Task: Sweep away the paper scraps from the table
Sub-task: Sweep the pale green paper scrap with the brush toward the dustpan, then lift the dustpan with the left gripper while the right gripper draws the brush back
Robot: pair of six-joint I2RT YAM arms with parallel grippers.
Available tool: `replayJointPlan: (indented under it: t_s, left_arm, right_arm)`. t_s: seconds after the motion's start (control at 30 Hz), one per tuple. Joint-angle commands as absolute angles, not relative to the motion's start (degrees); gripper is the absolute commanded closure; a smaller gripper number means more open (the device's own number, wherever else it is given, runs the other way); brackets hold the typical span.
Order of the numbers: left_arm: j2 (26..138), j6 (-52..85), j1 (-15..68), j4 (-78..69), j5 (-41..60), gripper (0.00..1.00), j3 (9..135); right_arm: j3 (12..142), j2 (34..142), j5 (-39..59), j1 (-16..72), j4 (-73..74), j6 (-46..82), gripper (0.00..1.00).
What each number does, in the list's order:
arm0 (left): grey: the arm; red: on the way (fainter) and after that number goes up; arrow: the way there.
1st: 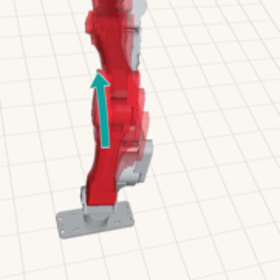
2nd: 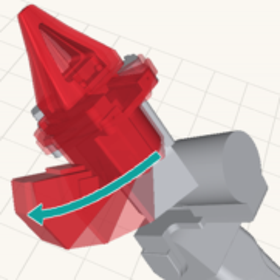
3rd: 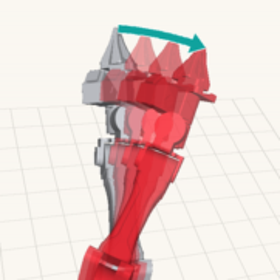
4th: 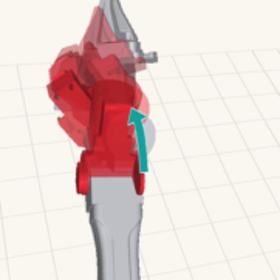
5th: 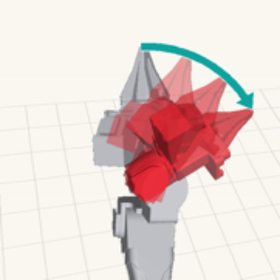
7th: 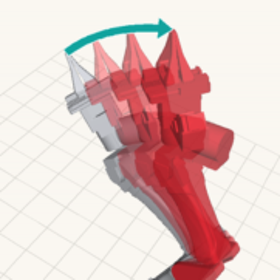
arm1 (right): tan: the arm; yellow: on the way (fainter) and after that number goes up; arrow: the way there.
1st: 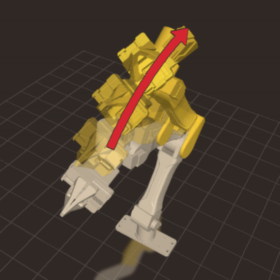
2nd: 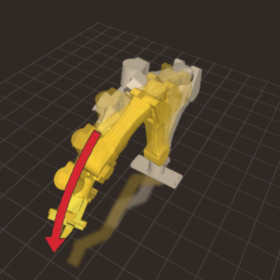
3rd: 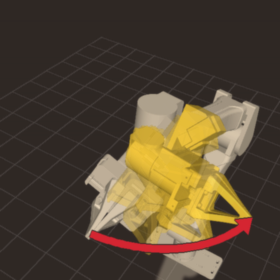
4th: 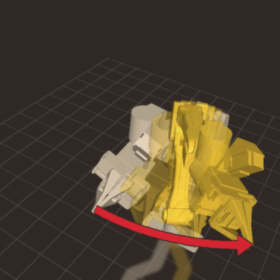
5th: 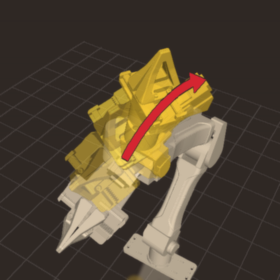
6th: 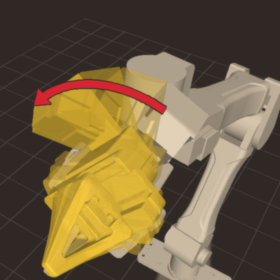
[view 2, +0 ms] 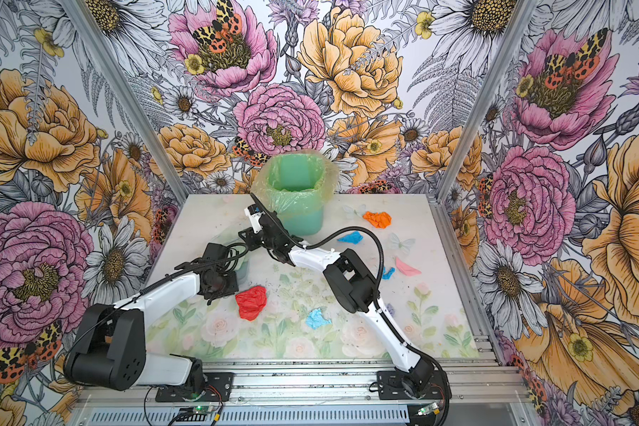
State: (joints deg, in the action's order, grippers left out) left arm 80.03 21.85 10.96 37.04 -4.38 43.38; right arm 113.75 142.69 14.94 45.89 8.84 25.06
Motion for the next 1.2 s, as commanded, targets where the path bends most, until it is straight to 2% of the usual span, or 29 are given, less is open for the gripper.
replayJointPlan:
  t_s: [0.0, 0.3, 0.67, 0.9, 1.17]
  left_arm:
    - [79.10, 20.64, 10.79, 36.83, -3.60, 1.00, 43.78]
    - [78.75, 20.70, 10.81, 36.87, -4.30, 1.00, 43.68]
    - [79.00, 20.57, 10.80, 36.66, -4.84, 1.00, 43.89]
    - [78.77, 20.39, 10.87, 36.61, -4.99, 1.00, 44.12]
    - [76.03, 20.11, 11.36, 36.43, -6.15, 1.00, 43.52]
  right_arm:
    - [114.05, 143.36, 13.75, 46.41, 6.71, 22.81, 1.00]
    - [104.39, 135.72, 16.91, 46.40, 4.20, 16.78, 1.00]
    - [99.03, 130.03, 27.76, 46.55, -2.15, 11.83, 1.00]
    - [98.01, 128.29, 32.87, 46.33, -3.52, 13.63, 1.00]
    - [98.12, 125.02, 31.06, 44.14, -2.99, 17.46, 1.00]
